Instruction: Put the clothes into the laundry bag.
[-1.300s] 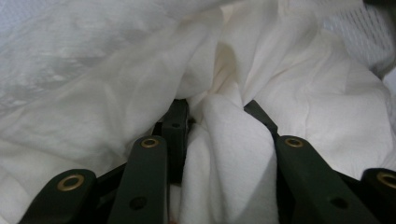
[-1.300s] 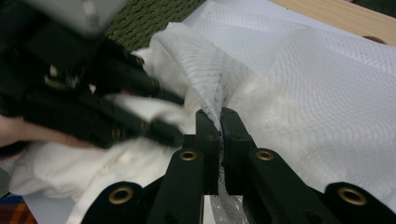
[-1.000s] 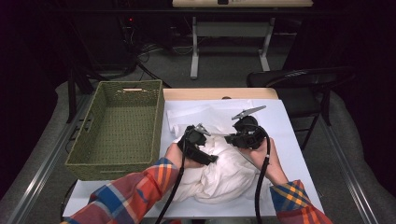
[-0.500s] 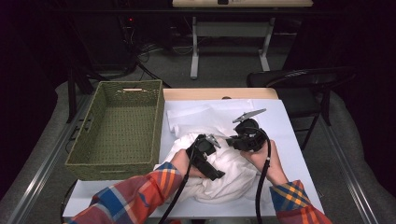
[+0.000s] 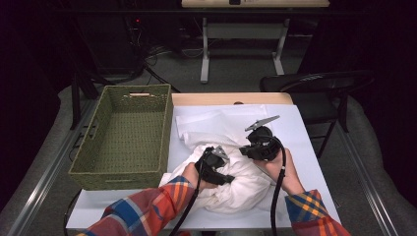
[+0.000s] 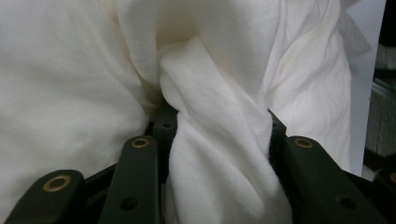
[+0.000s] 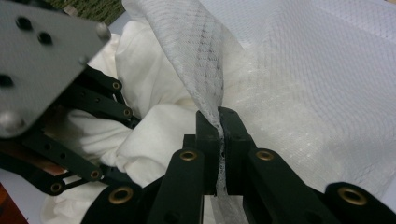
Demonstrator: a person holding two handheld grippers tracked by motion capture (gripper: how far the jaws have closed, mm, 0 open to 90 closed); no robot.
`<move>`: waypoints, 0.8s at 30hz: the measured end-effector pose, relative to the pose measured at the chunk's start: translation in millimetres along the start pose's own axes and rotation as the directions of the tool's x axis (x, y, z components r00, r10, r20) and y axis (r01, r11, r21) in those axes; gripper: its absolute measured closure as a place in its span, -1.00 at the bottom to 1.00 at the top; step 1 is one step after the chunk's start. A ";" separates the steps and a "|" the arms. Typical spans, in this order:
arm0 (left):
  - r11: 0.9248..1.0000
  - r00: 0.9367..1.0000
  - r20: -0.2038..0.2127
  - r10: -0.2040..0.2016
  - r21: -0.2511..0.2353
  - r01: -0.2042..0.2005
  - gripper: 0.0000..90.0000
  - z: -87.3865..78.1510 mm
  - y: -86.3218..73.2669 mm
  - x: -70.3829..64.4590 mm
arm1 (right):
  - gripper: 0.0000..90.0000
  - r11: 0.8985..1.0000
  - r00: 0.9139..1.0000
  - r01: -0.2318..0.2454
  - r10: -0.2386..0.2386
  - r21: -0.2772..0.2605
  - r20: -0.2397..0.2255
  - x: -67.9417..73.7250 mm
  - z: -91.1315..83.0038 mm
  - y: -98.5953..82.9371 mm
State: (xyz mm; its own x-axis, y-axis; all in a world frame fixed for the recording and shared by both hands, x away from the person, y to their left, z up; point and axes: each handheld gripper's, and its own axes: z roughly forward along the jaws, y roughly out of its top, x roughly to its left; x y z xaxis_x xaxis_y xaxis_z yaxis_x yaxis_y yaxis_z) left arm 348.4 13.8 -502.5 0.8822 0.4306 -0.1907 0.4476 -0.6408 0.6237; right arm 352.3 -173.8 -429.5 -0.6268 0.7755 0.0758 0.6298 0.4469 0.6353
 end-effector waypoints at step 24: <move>0.986 0.978 -0.133 -0.158 -0.068 0.150 -0.30 -2.2 30.9 6.6 | 0.94 0.993 0.991 -0.108 0.104 -0.050 -0.085 -12.3 -4.2 -7.7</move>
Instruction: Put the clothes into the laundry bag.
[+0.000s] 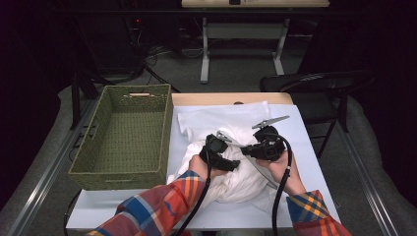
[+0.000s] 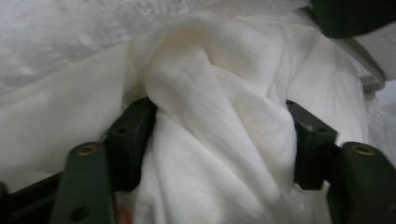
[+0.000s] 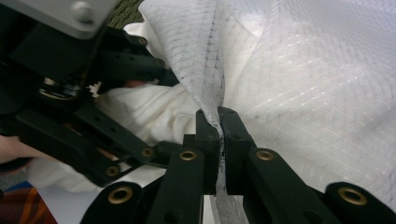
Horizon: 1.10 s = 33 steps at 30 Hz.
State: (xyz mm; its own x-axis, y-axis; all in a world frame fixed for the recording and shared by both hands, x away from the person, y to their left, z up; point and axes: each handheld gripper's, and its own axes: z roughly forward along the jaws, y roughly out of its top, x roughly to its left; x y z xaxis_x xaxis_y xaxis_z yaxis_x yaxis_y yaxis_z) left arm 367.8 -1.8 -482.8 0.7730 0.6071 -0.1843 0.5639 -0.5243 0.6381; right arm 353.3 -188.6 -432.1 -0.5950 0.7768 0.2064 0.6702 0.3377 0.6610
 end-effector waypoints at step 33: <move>0.992 1.000 0.021 -0.005 0.124 0.002 -0.90 10.1 -35.2 16.1 | 0.94 0.997 0.997 0.069 -0.070 0.019 0.037 7.7 6.2 3.9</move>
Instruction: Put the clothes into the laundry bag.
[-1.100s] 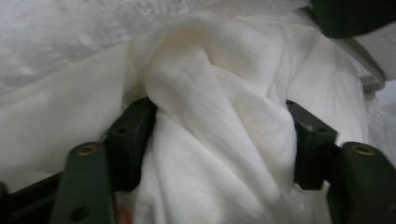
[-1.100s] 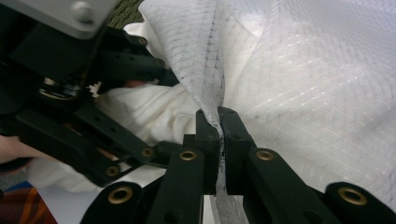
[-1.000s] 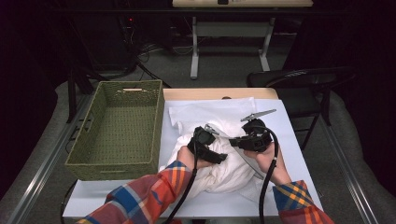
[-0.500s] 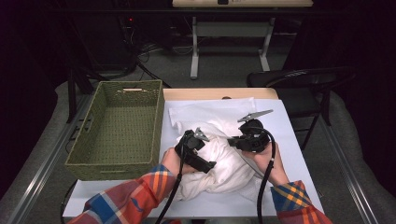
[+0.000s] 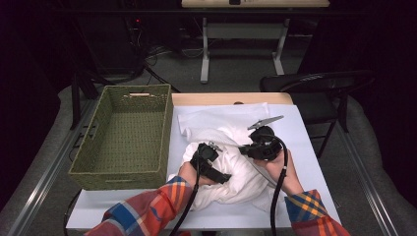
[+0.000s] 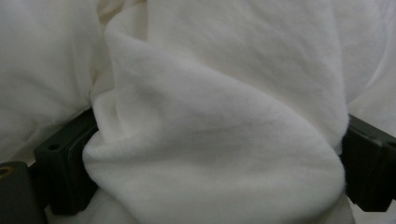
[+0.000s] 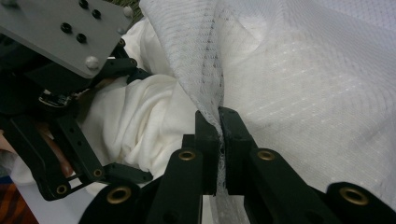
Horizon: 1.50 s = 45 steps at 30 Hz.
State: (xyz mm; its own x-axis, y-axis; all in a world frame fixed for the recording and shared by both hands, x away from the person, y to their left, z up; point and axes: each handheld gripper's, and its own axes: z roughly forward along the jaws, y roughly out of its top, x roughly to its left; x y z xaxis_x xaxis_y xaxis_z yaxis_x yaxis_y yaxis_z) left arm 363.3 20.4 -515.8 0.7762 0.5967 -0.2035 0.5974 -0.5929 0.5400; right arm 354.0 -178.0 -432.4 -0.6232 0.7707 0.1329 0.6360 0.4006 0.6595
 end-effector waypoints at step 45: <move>0.979 0.997 -0.036 0.072 -0.191 -0.077 -0.38 -35.0 26.9 -10.1 | 0.93 0.998 1.000 0.017 -0.017 -0.069 -0.009 0.0 -6.2 1.1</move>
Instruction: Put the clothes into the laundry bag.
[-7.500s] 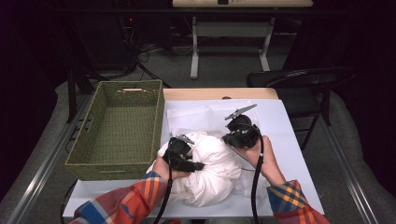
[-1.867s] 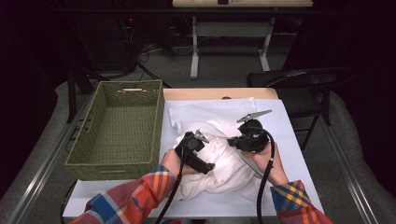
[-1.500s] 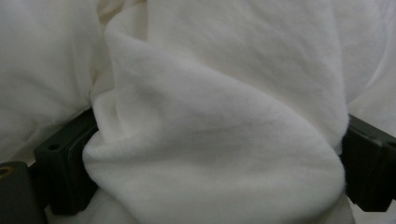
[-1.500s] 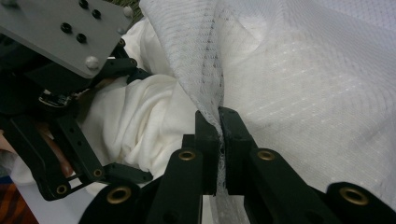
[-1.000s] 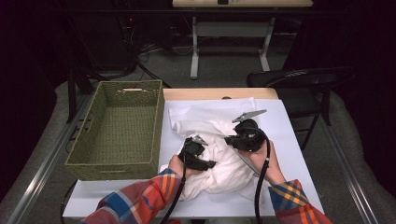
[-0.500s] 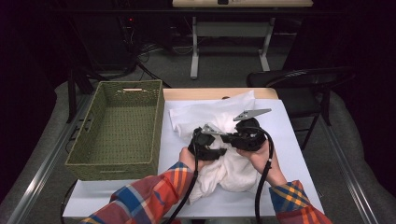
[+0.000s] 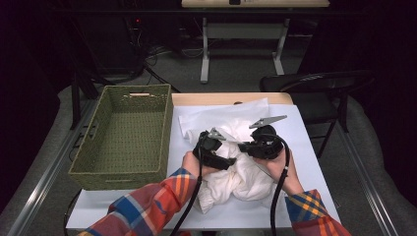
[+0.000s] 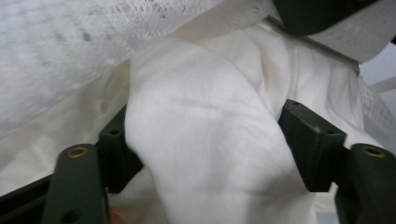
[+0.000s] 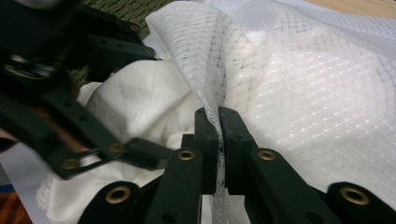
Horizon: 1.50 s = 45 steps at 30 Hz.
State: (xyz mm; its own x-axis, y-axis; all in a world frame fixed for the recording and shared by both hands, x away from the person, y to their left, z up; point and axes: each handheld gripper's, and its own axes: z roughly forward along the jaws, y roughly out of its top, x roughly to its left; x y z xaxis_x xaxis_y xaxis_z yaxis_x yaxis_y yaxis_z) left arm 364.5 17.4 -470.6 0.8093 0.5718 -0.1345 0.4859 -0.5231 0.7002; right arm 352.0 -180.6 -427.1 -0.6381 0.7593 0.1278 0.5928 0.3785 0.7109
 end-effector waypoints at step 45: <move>0.999 0.999 -0.043 -0.032 0.014 0.032 -0.62 1.9 -8.3 2.5 | 0.92 0.999 0.998 -0.005 0.003 0.036 0.063 0.4 6.6 -0.9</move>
State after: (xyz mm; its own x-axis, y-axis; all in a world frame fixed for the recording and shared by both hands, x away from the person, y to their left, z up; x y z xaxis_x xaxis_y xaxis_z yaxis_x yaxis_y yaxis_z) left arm 363.2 22.0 -478.1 0.7786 0.6147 -0.1263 0.5164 -0.5132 0.6855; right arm 354.4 -177.2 -432.3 -0.6045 0.7920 0.0862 0.6134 0.3936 0.6847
